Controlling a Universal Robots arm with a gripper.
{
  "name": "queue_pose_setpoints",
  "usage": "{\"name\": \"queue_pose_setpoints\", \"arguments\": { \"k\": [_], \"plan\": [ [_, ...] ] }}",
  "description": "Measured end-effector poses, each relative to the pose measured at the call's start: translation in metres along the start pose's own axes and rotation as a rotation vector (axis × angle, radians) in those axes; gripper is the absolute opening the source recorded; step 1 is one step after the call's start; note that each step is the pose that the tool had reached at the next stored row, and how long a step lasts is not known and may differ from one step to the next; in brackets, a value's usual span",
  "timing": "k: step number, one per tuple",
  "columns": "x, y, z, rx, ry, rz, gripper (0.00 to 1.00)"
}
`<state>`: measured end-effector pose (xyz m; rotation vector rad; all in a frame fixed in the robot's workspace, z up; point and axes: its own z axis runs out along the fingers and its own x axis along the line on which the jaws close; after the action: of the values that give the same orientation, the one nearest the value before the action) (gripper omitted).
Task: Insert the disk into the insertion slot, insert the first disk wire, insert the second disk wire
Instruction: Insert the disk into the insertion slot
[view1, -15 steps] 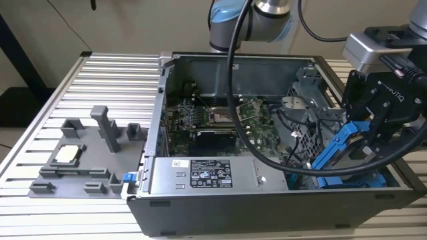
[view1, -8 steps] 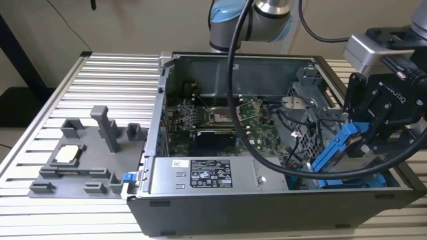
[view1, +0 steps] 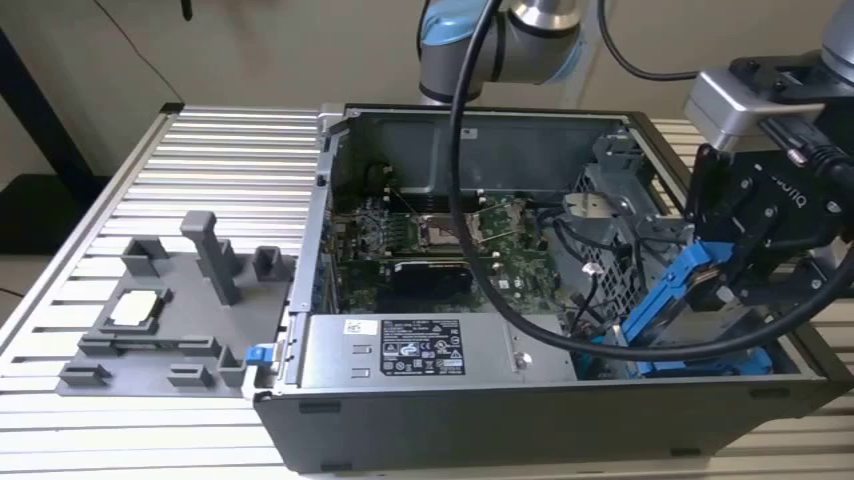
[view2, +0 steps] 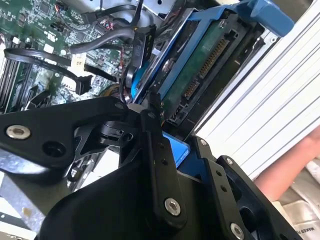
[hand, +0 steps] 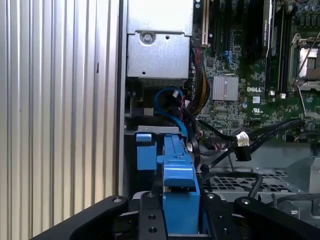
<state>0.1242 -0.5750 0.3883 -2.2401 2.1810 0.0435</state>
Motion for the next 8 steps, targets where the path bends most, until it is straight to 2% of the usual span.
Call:
{"name": "queue_pose_setpoints", "arguments": {
  "k": [3,7,8],
  "plan": [
    [0.0,0.0033,0.0017,0.0083,0.0004,0.0,0.32],
    [0.0,0.0042,0.0029,0.0092,0.0007,0.0,0.34],
    [0.0,0.0043,0.003,0.0093,0.0007,0.0,0.4]
  ]
}}
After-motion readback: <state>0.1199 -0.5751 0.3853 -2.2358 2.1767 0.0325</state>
